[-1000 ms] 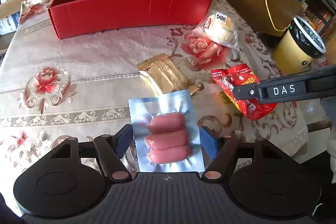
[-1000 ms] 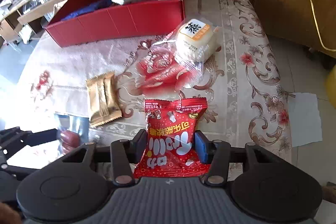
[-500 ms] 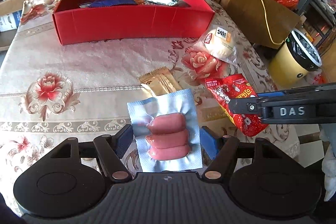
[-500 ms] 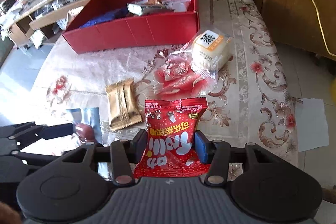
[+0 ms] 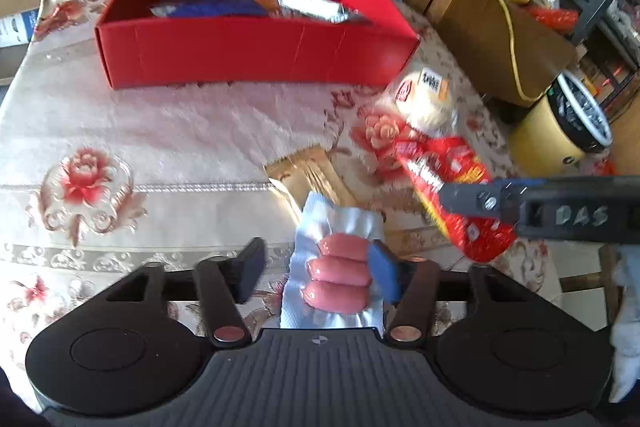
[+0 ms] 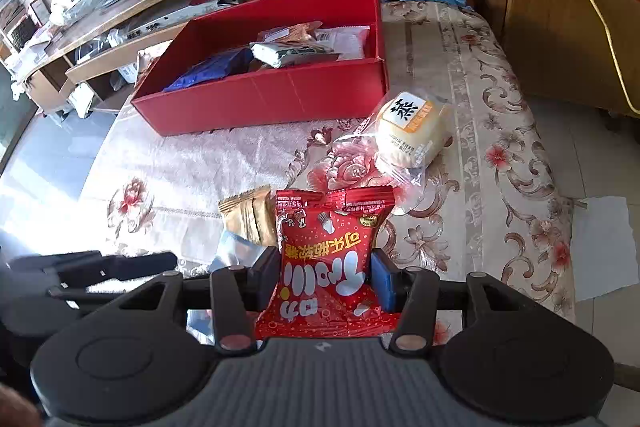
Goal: Organize snacks
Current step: 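Carry the sausage pack in the left gripper while the right gripper carries the red bag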
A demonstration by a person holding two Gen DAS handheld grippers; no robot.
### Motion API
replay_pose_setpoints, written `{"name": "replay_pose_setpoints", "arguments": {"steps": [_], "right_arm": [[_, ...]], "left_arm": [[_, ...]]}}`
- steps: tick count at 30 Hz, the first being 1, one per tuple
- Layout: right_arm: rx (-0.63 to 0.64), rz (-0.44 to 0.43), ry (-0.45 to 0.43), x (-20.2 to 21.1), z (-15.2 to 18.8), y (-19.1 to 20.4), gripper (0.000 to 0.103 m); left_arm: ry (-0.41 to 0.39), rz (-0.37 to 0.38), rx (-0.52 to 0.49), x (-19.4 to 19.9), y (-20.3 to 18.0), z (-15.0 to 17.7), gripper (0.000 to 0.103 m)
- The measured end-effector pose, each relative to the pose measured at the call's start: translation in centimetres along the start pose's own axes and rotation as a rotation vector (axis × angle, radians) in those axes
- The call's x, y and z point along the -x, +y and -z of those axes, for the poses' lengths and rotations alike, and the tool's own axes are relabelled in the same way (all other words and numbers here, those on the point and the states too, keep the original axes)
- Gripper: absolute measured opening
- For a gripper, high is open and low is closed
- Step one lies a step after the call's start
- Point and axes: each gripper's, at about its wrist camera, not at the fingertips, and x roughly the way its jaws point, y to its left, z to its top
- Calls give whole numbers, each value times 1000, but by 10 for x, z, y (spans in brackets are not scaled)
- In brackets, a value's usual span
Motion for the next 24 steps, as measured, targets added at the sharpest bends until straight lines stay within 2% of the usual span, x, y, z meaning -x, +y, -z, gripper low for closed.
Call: {"name": "replay_pose_setpoints", "arguments": {"steps": [3, 9, 10, 12, 14, 19, 24], "right_arm": [[-17, -2, -16, 3, -1, -6, 48], [-48, -7, -20, 7, 0, -19, 48], [-47, -10, -21, 8, 0, -19, 48], [-44, -13, -22, 8, -1, -19, 48], [-43, -13, -23, 8, -1, -18, 48], [-32, -19, -33, 11, -1, -13, 48], [-25, -19, -48, 15, 0, -9, 48]], "left_arm": [[20, 5, -23, -11, -10, -2, 85], [53, -55, -104, -39, -27, -2, 89], [48, -71, -127, -39, -31, -1, 88], [45, -111, -181, -38, -35, 4, 79], [40, -112, -174, -34, -32, 6, 73], [37, -95, -132, -23, -20, 6, 73], [-9, -62, -81, 1, -11, 1, 73]]}}
